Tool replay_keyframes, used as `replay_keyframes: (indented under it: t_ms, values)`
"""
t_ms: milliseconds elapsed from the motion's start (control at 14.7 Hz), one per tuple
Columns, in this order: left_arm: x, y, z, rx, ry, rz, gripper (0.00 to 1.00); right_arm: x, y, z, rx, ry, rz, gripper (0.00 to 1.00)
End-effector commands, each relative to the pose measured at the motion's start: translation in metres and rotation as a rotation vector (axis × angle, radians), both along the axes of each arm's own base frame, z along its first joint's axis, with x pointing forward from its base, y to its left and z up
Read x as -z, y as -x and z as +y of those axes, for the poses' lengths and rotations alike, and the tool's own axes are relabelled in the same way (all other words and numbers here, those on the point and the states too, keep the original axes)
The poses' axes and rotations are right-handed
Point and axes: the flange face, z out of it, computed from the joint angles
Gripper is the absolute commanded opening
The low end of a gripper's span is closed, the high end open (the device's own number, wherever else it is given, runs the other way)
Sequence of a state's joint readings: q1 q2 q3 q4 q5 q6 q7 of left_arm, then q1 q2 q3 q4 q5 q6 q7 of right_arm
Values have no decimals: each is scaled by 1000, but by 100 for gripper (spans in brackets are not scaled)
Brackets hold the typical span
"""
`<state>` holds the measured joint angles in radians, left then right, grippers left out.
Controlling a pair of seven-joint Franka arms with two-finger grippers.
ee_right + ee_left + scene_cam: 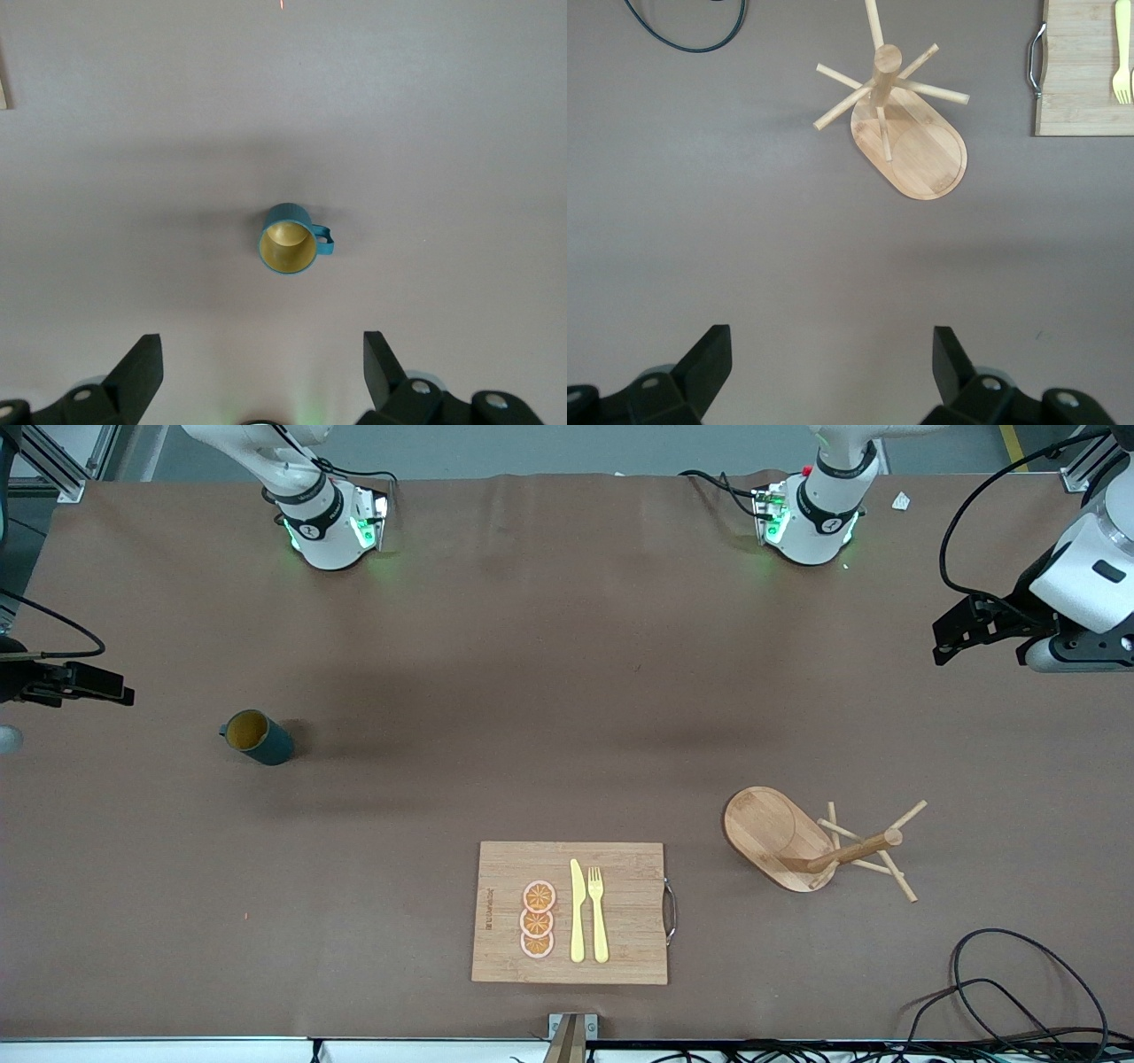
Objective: Transfer cup from left to right arm and place
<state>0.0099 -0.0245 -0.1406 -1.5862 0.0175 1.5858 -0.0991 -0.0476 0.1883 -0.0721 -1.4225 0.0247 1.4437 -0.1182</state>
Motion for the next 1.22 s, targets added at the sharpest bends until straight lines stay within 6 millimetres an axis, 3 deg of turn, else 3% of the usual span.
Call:
replay_keyframes:
  t_ms: [0, 136, 407, 611, 1153]
  values:
    - [-4, -3, 1, 2, 0, -8, 100, -4, 2, 8, -1, 2, 21, 100]
    - [-4, -3, 1, 2, 0, -8, 100, -5, 7, 8, -2, 1, 27, 100]
    - [-4, -3, 1, 2, 0, -8, 100, -9, 44, 12, -9, 6, -2, 100]
    - [-4, -3, 1, 4, 0, -8, 100, -19, 54, 26, -41, 31, -7, 100]
    - [-4, -3, 1, 5, 0, -8, 100, -53, 84, 30, -47, 37, -31, 100]
